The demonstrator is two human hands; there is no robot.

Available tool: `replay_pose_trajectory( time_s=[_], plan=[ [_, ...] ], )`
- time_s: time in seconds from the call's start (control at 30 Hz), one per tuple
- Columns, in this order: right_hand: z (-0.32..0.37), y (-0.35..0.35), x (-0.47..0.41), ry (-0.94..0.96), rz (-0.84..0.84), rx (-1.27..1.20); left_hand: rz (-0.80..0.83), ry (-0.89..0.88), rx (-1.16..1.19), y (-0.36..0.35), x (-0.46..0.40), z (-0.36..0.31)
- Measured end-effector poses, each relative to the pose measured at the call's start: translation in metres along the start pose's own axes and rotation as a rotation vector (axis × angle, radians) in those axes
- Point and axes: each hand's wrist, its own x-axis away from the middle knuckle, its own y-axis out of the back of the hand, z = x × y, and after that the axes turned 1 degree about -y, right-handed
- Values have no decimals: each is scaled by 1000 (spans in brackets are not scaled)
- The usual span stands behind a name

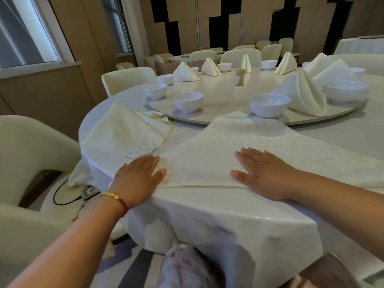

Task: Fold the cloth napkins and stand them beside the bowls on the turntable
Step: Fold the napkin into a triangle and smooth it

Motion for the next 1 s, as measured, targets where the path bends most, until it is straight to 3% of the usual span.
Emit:
replay_pose_trajectory(
  time_s=[0.13,0.23,0.3,0.47,0.7,0.8,1.0],
  plan=[
    [3,1,1,-11,-8,5,-148,170,157,9,8,30],
    [9,6,5,-13,-36,-51,-256,390,231,8,22,42],
    [18,10,8,-7,-80,-162,-262,504,416,2,30,47],
    [56,9,20,105,-160,-353,-292,592,1012,2,33,51],
    [98,2,15,177,-273,-156,-241,442,1495,30,33,46],
    [109,2,8,203,-333,-52,-233,261,1657,51,29,36],
    [113,12,4,215,-404,5,-312,1,1525,79,2,10]
  ],
)
